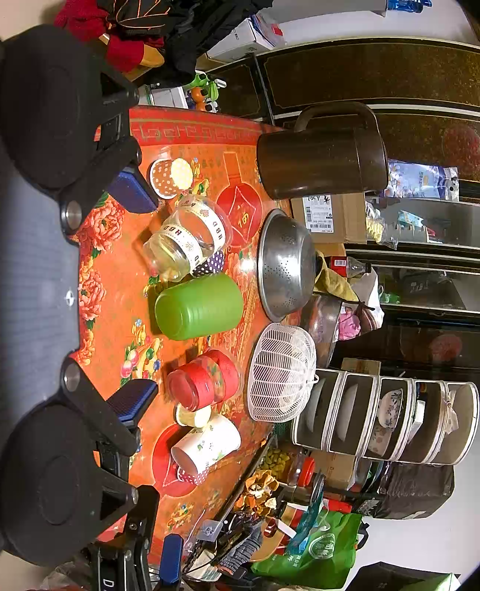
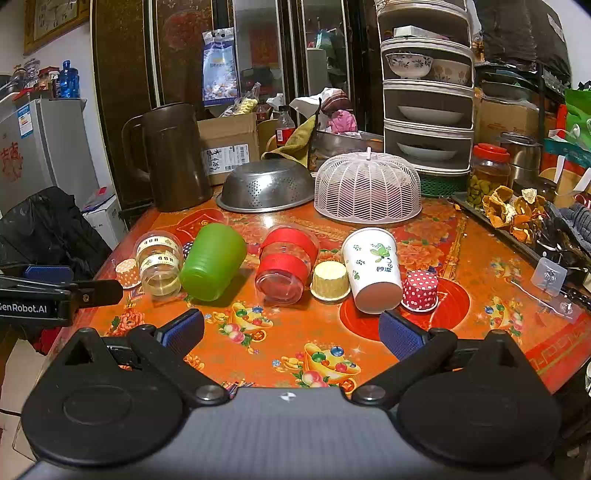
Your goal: Flip cup upright
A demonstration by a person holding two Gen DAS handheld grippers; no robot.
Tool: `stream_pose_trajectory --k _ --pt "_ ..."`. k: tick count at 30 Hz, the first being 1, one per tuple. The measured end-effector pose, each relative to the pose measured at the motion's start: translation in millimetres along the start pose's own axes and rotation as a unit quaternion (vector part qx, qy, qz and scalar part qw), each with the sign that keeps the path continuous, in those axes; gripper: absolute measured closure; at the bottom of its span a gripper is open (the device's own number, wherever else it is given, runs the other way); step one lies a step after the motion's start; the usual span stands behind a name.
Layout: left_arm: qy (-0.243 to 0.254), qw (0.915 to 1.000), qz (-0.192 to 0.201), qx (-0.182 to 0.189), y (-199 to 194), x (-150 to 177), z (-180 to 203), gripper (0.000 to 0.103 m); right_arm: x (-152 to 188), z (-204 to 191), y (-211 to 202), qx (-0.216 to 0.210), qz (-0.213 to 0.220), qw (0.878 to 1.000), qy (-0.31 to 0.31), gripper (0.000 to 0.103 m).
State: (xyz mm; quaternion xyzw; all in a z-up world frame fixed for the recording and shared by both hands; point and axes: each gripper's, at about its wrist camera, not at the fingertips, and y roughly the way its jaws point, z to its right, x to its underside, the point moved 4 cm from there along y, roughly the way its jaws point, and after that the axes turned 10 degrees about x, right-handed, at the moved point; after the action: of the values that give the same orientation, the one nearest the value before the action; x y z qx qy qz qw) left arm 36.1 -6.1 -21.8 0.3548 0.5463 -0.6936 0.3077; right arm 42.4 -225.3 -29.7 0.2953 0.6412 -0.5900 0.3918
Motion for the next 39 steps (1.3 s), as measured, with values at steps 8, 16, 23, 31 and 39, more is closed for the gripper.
stream_pose_trajectory --k 8,16,23,31,39 --pt "0.001 1.0000 -0.004 0.000 0.6 1.7 -1.9 0.005 -0.1 -2.1 1.6 -0.002 -0.003 1.000 -0.002 0.001" --pt "-0.025 0.9993 -0.008 -0.026 -9.9 6.0 -29.7 0.005 -45.6 -32.0 34.5 -0.084 -0.074 0.994 0.016 0.001" --pt "-0.061 0.9976 -0.003 -0.032 -22.3 18.7 -59.8 0.005 -79.3 -94.8 115.2 -0.102 -0.173 0.980 0.003 0.015" --pt "-0.086 0.9960 -0.001 -0.025 -28.0 29.8 -82.0 0.005 -72.7 -114.1 158.8 -0.083 -0.233 0.969 0.012 0.026" --pt "-0.101 0.9948 -0.006 -0.014 -27.7 43.9 -86.9 0.005 -67.0 -115.3 178.2 -0.060 -0.255 0.965 0.011 0.037"
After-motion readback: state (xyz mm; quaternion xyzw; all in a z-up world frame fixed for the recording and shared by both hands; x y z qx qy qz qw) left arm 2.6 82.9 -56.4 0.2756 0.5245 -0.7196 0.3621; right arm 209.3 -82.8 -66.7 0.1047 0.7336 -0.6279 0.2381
